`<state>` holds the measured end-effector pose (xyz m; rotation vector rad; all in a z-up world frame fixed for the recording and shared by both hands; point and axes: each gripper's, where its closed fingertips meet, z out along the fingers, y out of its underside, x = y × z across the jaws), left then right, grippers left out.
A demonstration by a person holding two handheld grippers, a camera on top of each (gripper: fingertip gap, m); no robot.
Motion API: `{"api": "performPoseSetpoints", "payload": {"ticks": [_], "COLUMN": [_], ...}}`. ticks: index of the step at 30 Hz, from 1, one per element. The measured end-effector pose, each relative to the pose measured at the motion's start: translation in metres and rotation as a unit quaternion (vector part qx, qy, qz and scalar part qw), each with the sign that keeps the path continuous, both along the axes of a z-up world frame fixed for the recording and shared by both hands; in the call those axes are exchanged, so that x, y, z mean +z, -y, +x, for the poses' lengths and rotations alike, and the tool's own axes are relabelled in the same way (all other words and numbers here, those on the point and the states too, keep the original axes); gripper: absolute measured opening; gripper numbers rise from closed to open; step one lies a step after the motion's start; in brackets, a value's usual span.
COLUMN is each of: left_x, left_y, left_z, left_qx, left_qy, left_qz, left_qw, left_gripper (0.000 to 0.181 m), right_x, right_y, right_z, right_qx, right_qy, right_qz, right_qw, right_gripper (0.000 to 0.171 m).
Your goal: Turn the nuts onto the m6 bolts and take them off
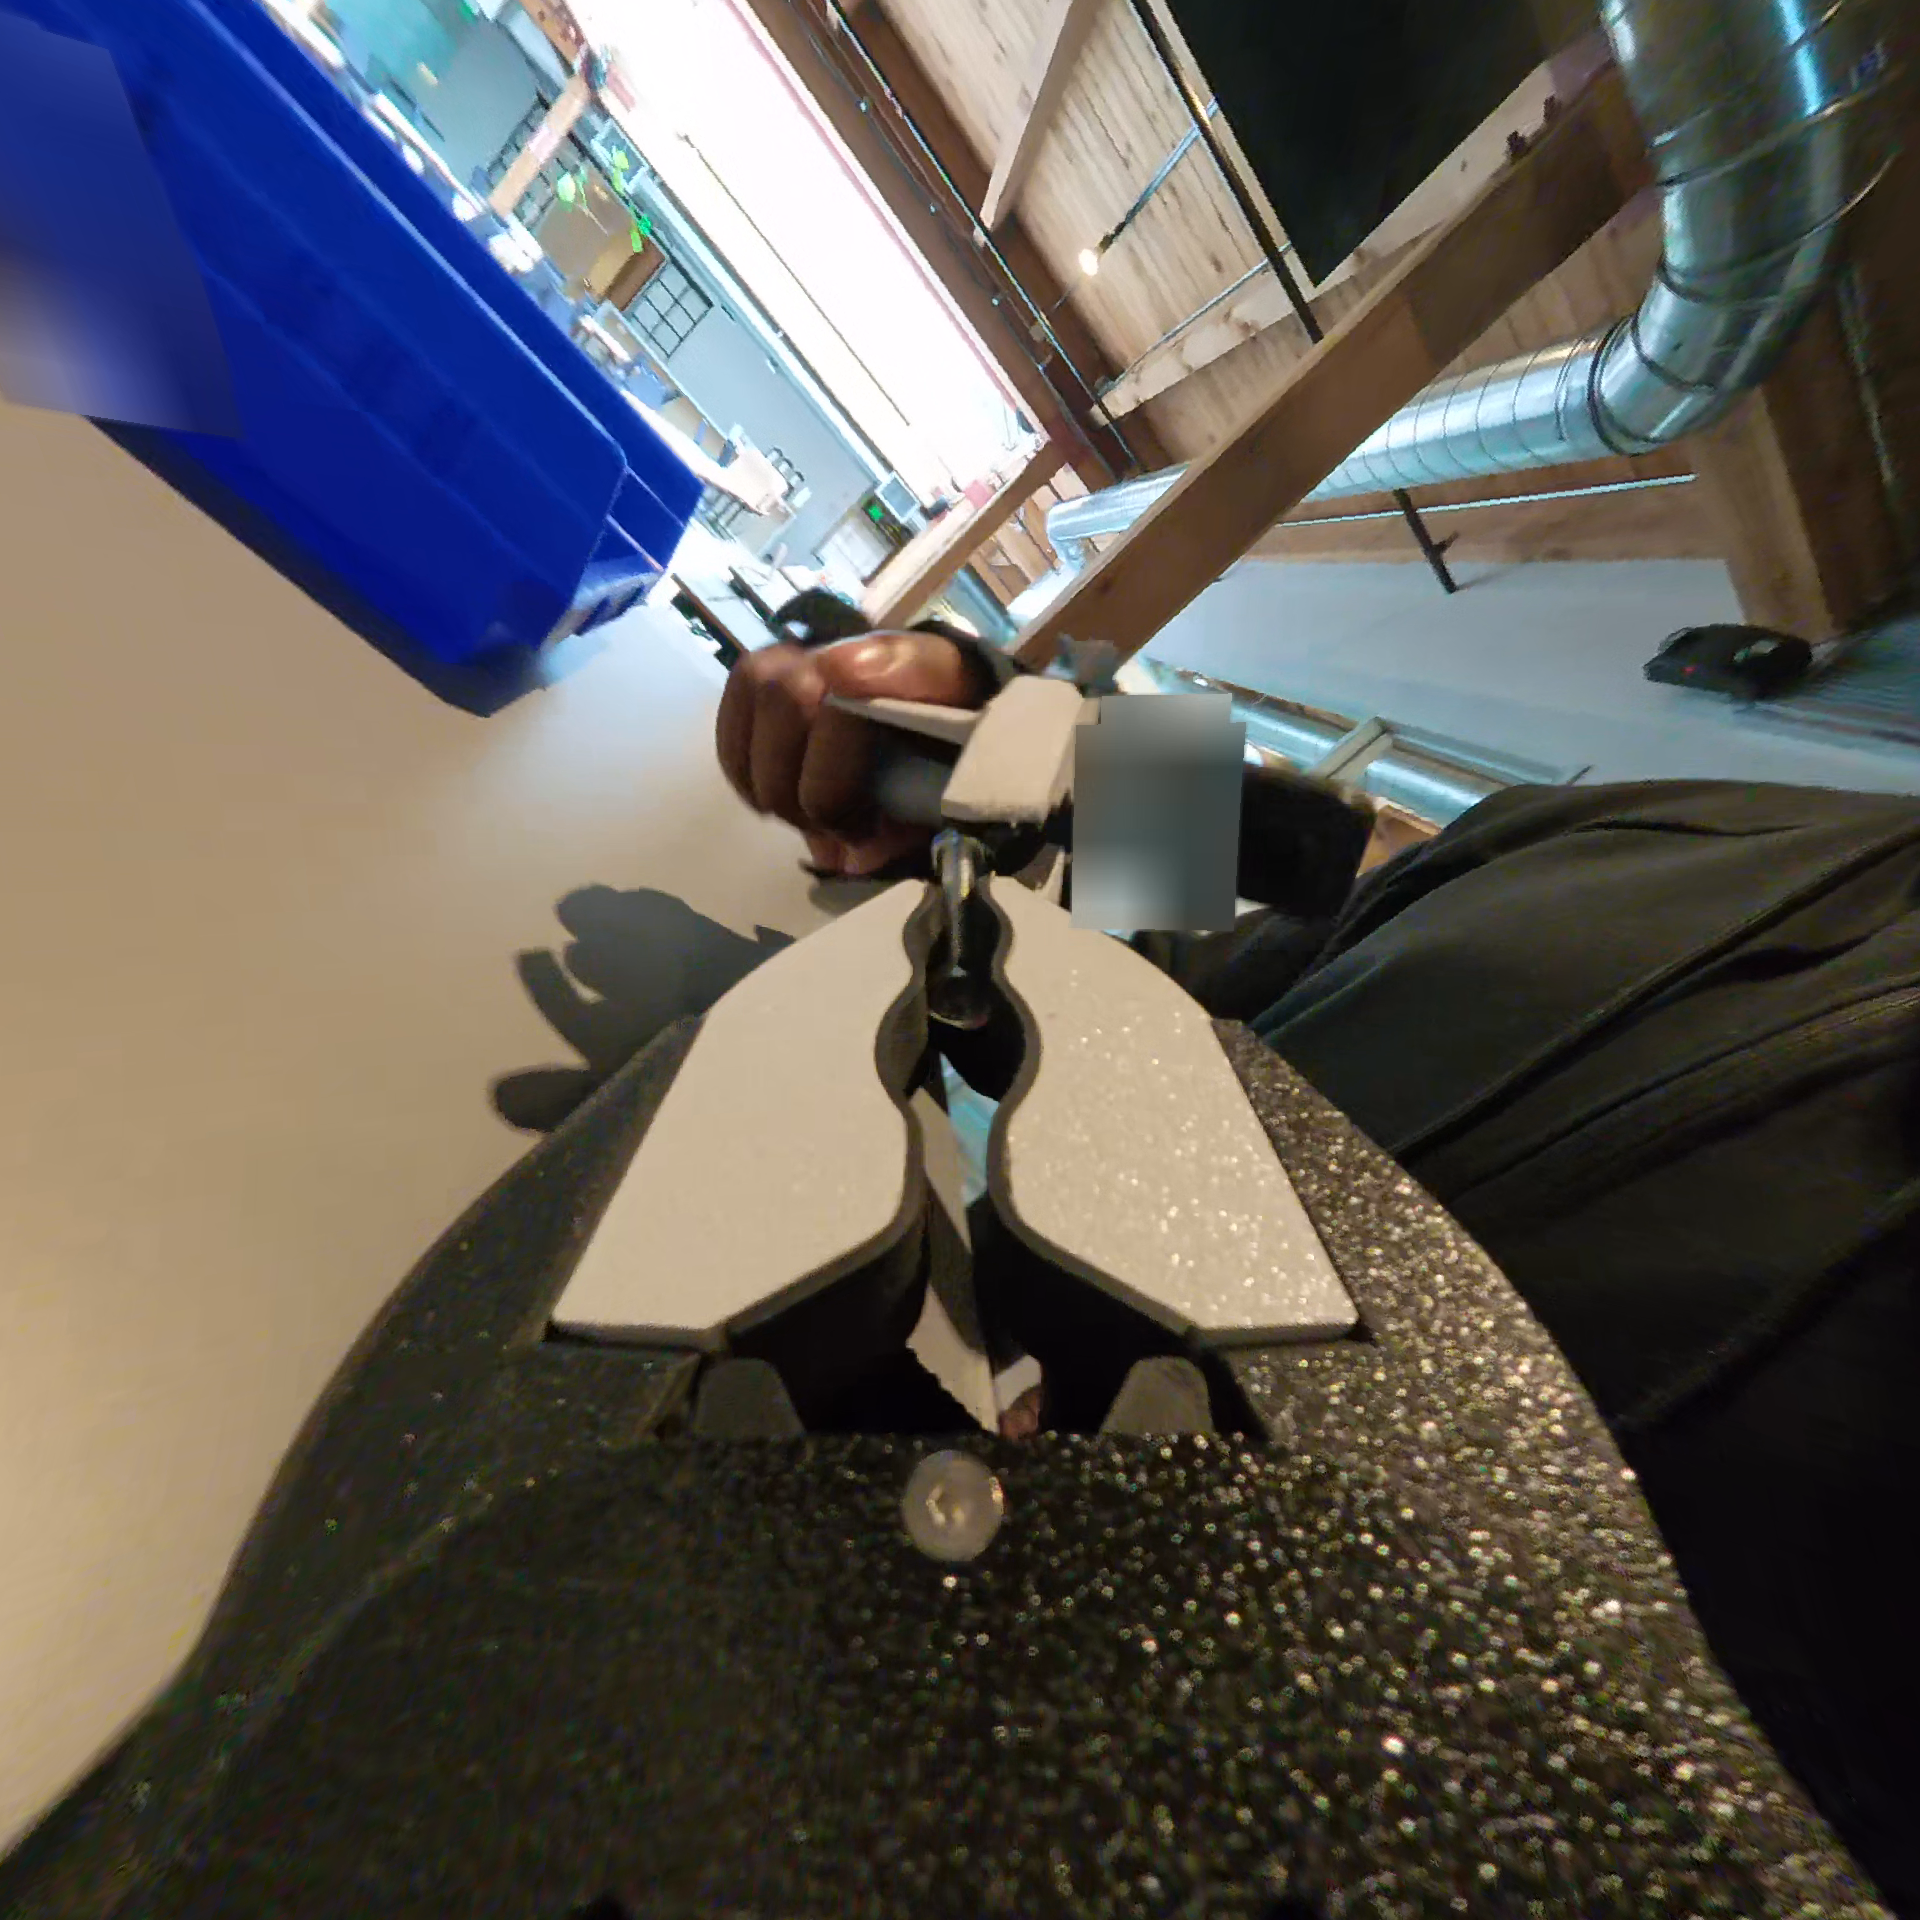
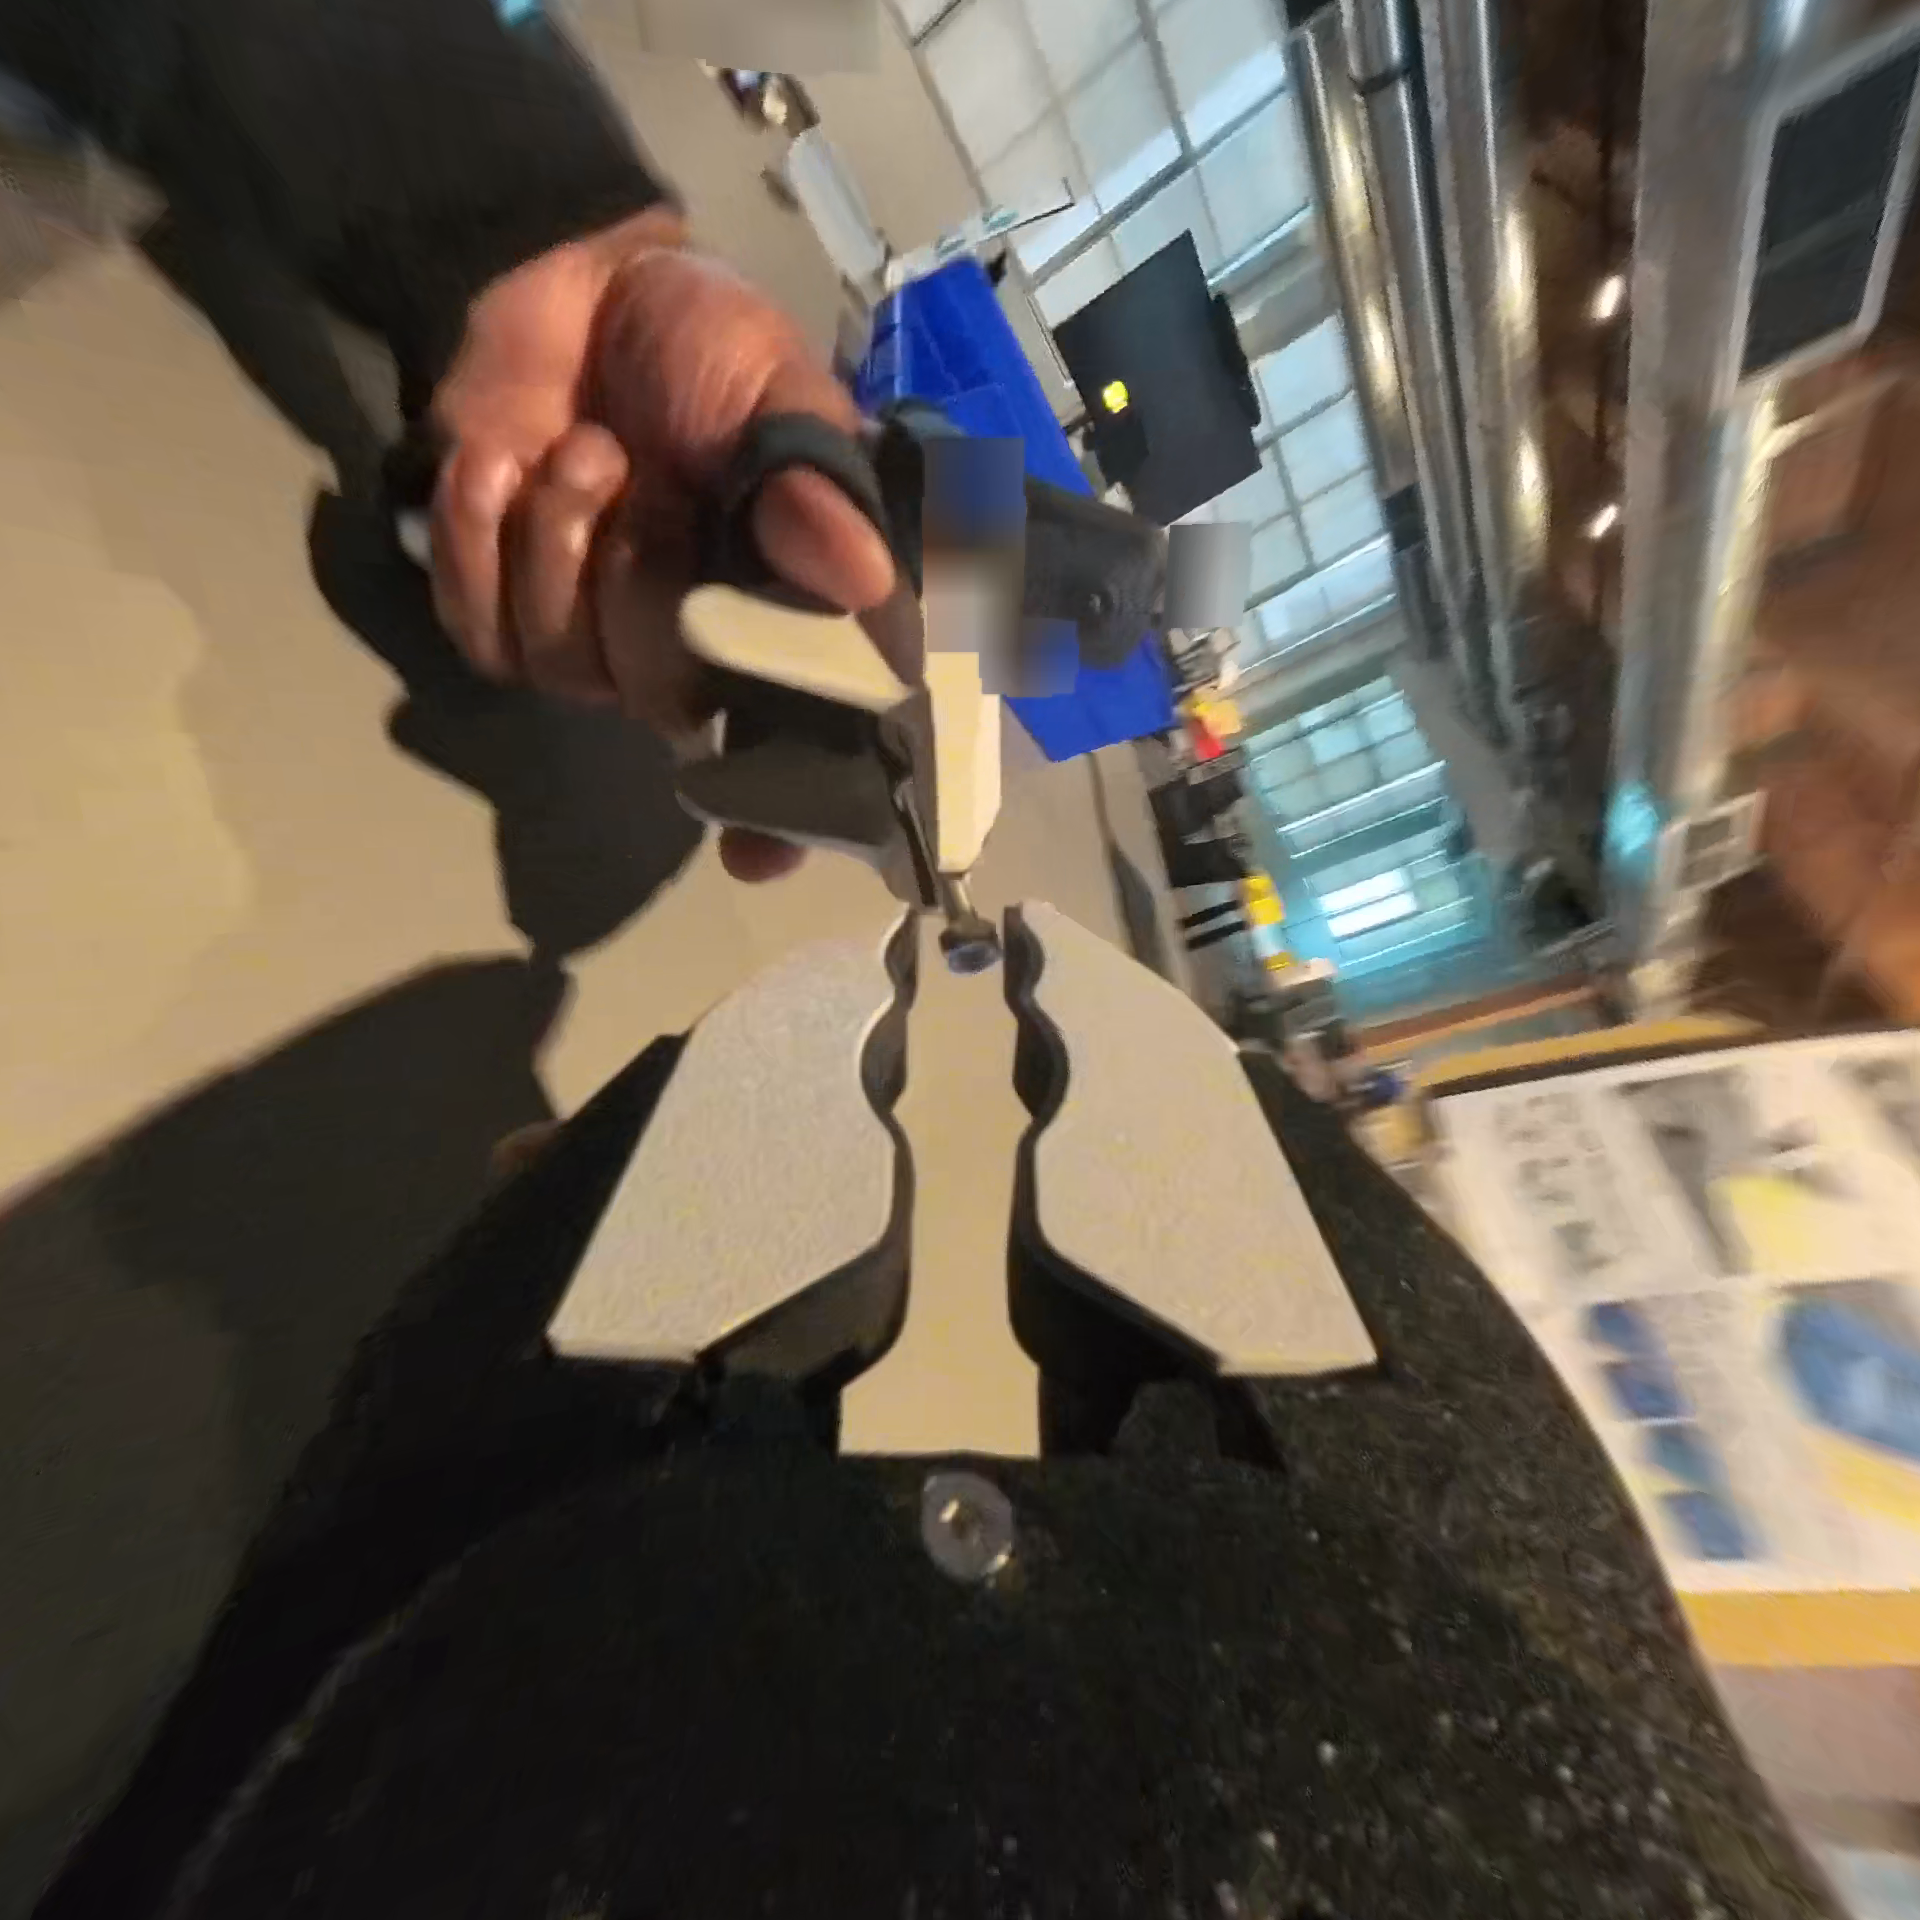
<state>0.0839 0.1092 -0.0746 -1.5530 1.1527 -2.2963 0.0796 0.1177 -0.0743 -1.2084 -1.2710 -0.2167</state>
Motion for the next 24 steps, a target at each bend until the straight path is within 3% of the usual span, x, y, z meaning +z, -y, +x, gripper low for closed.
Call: {"api": "performPoseSetpoints", "payload": {"ticks": [2,6,10,12,15,19,21,24], "left_x": [0.004,0.006,0.010,0.009,0.004,0.004,-0.004,-0.001], "left_y": [-0.004,-0.011,-0.011,-0.010,-0.011,-0.006,-0.010,-0.012], "left_z": [-0.003,-0.009,-0.015,-0.017,-0.022,-0.032,-0.032,-0.037], "left_qx": [0.016,0.037,0.038,0.036,0.020,-0.039,-0.030,-0.019], "left_qy": [0.011,0.019,0.030,0.028,0.013,0.001,-0.014,0.002], "left_qz": [0.027,0.093,0.128,0.136,0.114,-0.011,-0.031,-0.009], "left_qw": [0.999,0.995,0.991,0.990,0.993,0.999,0.999,1.000], "left_gripper": [0.005,0.005,0.005,0.005,0.005,0.005,0.005,0.005], "right_x": [0.000,0.010,0.011,0.007,0.001,0.001,-0.004,-0.002], "right_y": [-0.002,-0.006,-0.009,-0.009,-0.010,-0.009,-0.013,-0.016], "right_z": [-0.002,-0.005,-0.014,-0.019,-0.024,-0.029,-0.028,-0.033], "right_qx": [0.004,0.019,0.035,0.035,0.021,0.011,-0.012,-0.020], "right_qy": [-0.103,-0.278,-0.341,-0.331,-0.257,-0.041,0.057,0.025], "right_qz": [-0.096,-0.242,-0.333,-0.349,-0.299,-0.058,0.018,0.019], "right_qw": [0.990,0.929,0.878,0.876,0.919,0.997,0.998,0.999], "right_gripper": [0.025,0.029,0.027,0.014,0.011,0.011,0.011,0.012]}}
